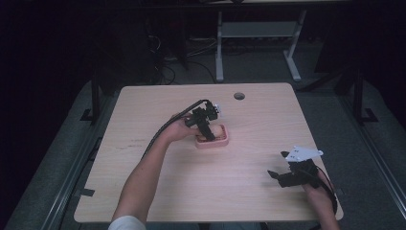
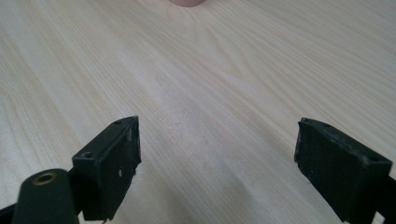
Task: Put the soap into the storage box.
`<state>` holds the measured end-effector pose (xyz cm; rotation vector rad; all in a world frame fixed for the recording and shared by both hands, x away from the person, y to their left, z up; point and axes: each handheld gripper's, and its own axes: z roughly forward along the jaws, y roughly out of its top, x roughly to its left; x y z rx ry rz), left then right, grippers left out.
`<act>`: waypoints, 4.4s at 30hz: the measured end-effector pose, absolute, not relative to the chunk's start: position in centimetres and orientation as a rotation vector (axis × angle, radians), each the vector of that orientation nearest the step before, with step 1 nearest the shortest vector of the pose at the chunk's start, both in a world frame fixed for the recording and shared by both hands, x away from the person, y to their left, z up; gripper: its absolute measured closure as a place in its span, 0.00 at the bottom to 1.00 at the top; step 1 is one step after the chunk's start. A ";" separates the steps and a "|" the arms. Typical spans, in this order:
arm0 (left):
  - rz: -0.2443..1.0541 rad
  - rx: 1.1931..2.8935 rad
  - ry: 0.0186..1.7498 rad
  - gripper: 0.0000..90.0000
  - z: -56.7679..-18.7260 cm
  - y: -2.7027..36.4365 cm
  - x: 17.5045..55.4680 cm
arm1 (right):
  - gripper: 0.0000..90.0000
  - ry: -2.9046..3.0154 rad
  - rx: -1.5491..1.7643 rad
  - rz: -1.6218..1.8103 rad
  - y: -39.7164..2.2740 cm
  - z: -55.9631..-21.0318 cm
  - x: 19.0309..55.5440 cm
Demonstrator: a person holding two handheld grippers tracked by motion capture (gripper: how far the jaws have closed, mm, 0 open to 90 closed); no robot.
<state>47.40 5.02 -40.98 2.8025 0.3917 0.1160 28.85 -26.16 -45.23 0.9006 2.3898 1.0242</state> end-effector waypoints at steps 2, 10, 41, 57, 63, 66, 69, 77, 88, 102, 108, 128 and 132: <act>0.111 2.805 0.399 0.36 -41.1 5.0 47.5 | 0.15 2.392 0.900 1.020 -26.1 -45.2 28.8; 0.110 2.806 0.401 0.36 -41.5 5.0 47.6 | 0.15 2.389 0.901 1.023 -26.2 -45.2 28.8; 0.121 2.814 0.403 0.33 -41.5 4.7 47.9 | 0.15 2.394 0.895 1.017 -26.0 -45.3 28.9; 0.151 2.795 0.380 0.29 -40.0 6.2 46.2 | 0.16 2.400 0.894 1.002 -25.9 -45.3 28.9; 0.150 2.769 0.407 0.29 -39.6 7.4 45.6 | 0.16 2.399 0.888 0.998 -25.6 -45.4 28.9; 0.136 2.745 0.417 0.29 -39.8 7.9 45.2 | 0.16 2.401 0.890 0.993 -25.5 -45.4 28.9; 0.142 2.747 0.406 0.29 -40.0 8.1 44.7 | 0.16 2.405 0.891 0.989 -25.4 -45.5 29.0; 0.137 2.724 0.433 0.28 -40.1 8.8 43.7 | 0.15 2.409 0.886 0.982 -25.3 -45.5 29.0; 0.161 2.701 0.427 0.28 -39.4 10.1 42.1 | 0.15 2.409 0.897 0.978 -24.9 -45.5 29.0; 0.132 2.715 0.478 0.27 -40.0 12.5 40.8 | 0.15 2.390 0.937 1.001 -25.0 -45.6 29.2; 0.143 2.694 0.477 0.27 -39.9 13.1 40.2 | 0.15 2.384 0.947 0.989 -25.1 -45.6 29.2; 0.167 2.669 0.502 0.25 -40.5 15.7 38.2 | 0.15 2.394 0.939 0.957 -24.8 -45.7 29.0; 0.177 2.660 0.509 0.25 -40.6 16.2 37.8 | 0.15 2.398 0.940 0.954 -24.7 -45.7 29.0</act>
